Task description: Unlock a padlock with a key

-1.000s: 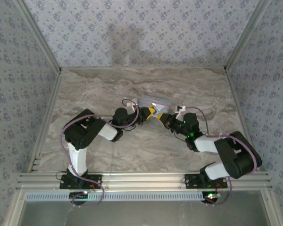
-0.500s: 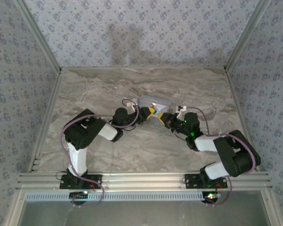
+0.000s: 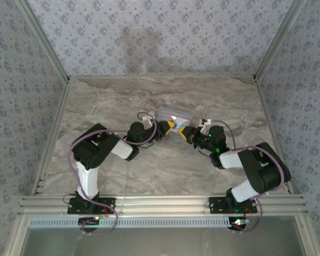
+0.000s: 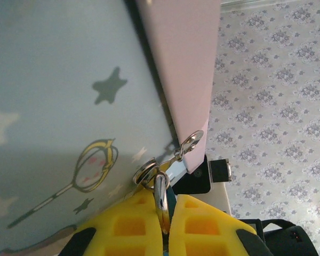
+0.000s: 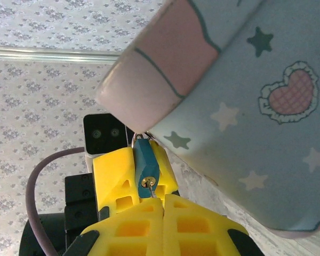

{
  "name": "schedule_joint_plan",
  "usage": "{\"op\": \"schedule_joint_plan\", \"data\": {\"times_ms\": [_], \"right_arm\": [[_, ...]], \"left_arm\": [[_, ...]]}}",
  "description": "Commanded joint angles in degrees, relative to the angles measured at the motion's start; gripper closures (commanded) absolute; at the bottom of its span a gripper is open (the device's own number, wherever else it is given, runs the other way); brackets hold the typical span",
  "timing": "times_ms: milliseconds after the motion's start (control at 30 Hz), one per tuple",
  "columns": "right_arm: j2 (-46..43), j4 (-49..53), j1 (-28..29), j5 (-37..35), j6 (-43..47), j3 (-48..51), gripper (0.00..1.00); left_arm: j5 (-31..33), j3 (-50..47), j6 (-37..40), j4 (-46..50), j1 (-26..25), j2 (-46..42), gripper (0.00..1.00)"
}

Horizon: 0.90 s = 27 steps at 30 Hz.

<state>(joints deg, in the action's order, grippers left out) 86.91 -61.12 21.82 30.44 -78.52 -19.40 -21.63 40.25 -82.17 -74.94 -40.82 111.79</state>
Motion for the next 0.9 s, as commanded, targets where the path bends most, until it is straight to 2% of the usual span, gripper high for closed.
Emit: {"op": "schedule_joint_plan", "data": {"times_ms": [0, 100, 267, 433, 767, 867], "right_arm": [[2.93, -7.3, 0.07, -0.39, -5.19, -2.24, 1.0], [5.28, -10.74, 0.3, -0.07, -8.13, -2.38, 1.0], [5.31, -8.93, 0.68, -0.2, -8.09, -2.74, 1.0], [7.7, -14.59, -0.11, 0.04, -11.33, -2.61, 1.0], [0.2, 9.48, 2.87, -2.61, 3.78, -8.61, 1.0], [0.28, 10.19, 3.61, -3.72, 4.58, -9.42, 1.0]], "left_arm": [[-7.73, 1.55, 0.17, -5.66, -2.44, -0.42, 1.0], [-7.68, 1.67, 0.08, -5.66, -2.5, -0.32, 1.0], [-7.77, 1.7, 0.08, -5.66, -2.47, -0.3, 1.0], [-7.98, 1.68, 0.15, -5.66, -2.47, -0.32, 1.0], [-9.43, 2.75, -0.01, -5.28, -3.95, 0.48, 1.0], [-9.99, 3.46, -0.27, -5.32, -5.4, 1.19, 1.0]]}}
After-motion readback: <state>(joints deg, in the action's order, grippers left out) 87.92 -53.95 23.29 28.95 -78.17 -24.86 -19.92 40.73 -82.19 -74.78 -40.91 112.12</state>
